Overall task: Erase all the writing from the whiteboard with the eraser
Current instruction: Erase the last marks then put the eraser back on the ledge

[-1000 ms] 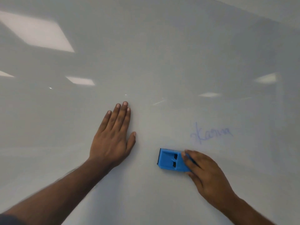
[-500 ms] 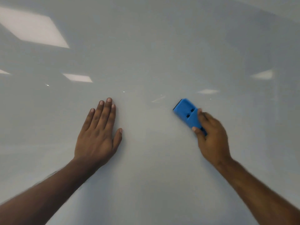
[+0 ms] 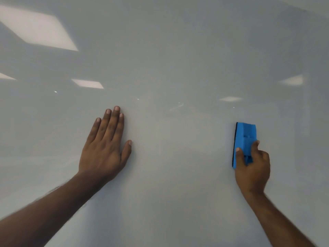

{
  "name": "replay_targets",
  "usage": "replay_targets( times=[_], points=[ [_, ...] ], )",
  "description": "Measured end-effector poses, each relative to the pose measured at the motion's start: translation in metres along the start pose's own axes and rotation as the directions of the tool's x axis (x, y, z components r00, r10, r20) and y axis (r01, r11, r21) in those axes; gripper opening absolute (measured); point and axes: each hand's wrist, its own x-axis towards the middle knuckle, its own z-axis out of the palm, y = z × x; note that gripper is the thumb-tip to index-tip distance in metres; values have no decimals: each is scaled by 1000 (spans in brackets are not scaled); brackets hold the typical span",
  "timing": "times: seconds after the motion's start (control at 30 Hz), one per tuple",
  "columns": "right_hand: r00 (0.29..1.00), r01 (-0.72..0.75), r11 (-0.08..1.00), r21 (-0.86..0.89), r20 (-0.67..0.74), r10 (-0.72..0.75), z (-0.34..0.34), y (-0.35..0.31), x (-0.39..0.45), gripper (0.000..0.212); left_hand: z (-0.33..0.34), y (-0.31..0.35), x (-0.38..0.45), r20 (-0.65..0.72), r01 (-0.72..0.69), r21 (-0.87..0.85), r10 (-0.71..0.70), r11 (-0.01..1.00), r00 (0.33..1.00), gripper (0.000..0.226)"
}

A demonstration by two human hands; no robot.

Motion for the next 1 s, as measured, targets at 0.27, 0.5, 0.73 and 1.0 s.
replay_targets(
  times=[0.27, 0.5, 0.73, 1.0],
  points=[
    [935, 346, 934, 89, 47, -351, 34, -76, -37, 62, 0, 0, 0, 2, 2, -13, -2, 1000, 1000, 73],
    [910, 398, 917, -22, 138, -392, 12, -25, -65, 62, -2, -11, -7, 18, -70, -7, 71, 997, 997, 72],
    [945, -301, 950, -87, -163, 285, 10, -8, -10, 72, -1, -10, -10, 14, -72, 1, 72, 997, 997, 71],
    [991, 100, 995, -22, -90, -102, 42, -71, -46, 60, 0, -8, -9, 16, -70, 8, 70, 998, 997, 72]
  ],
)
